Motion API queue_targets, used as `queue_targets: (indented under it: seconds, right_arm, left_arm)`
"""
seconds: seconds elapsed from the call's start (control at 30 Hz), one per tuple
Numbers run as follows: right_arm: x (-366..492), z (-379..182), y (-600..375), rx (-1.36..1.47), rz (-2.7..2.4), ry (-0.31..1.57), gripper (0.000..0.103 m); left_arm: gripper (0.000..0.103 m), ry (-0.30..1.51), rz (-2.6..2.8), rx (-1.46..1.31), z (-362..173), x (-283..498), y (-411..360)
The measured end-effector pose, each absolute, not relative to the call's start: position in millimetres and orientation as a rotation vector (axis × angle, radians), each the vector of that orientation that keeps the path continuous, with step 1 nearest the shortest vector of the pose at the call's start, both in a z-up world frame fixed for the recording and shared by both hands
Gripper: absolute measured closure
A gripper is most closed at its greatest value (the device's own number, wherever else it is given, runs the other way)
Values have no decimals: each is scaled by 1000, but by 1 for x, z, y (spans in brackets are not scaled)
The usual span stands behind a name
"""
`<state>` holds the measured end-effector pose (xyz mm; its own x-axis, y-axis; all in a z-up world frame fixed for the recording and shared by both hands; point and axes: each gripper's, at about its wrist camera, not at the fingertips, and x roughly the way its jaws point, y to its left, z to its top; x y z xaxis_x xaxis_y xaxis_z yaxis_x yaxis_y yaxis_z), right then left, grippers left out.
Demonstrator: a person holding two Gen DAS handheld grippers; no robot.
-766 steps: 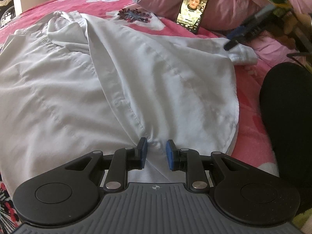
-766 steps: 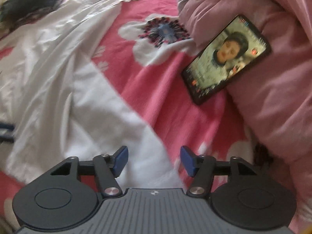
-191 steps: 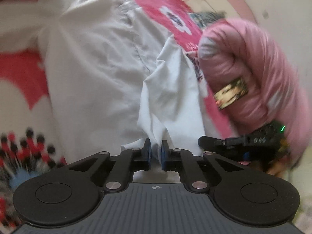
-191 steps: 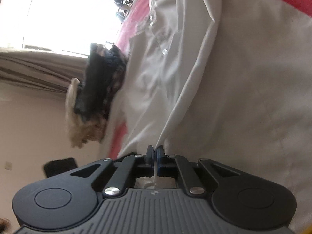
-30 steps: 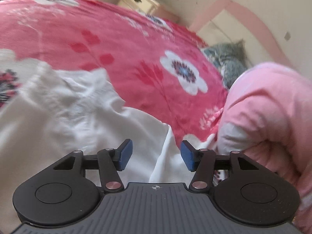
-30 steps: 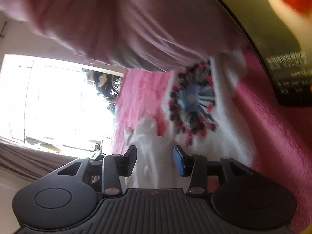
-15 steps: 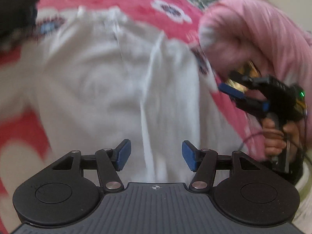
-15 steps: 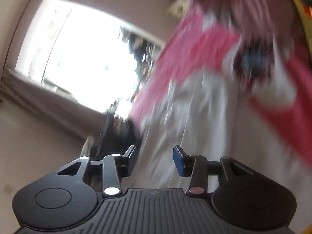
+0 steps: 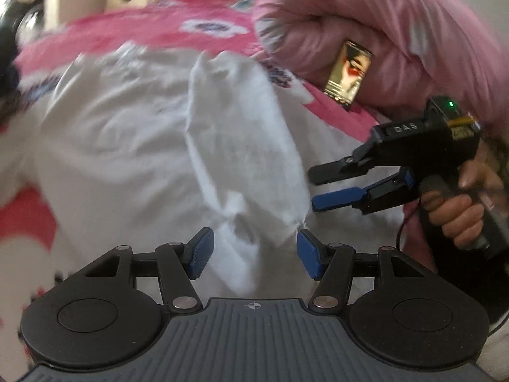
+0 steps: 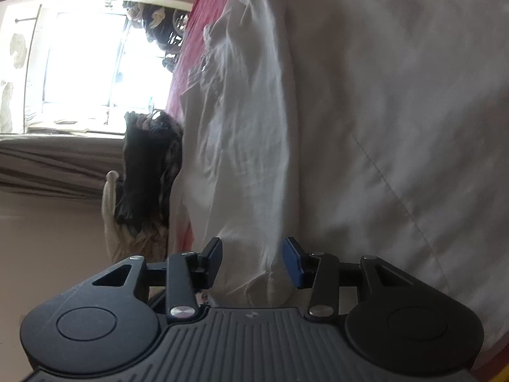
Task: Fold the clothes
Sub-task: 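Press the shirt body flat with both open grippers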
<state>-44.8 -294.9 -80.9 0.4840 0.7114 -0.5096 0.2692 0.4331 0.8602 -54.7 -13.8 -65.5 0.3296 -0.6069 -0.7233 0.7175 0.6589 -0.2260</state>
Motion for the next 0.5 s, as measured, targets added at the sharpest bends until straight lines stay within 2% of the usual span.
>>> queue_targets:
  seconds: [0.37,0.47,0.5]
  right_arm:
    - [-47,-113,-282,1217,392,1130,58]
    - [-49,-116,-284,1230,384,1127,60]
    - [-50,-117,-284,1232,384,1128,61]
  left_arm:
    - [45,962,-907,145,-98,-45,-20]
    - [50,982,-896,100,-101,-42,-17]
    - [57,992,-893,80,-102,-40,-15]
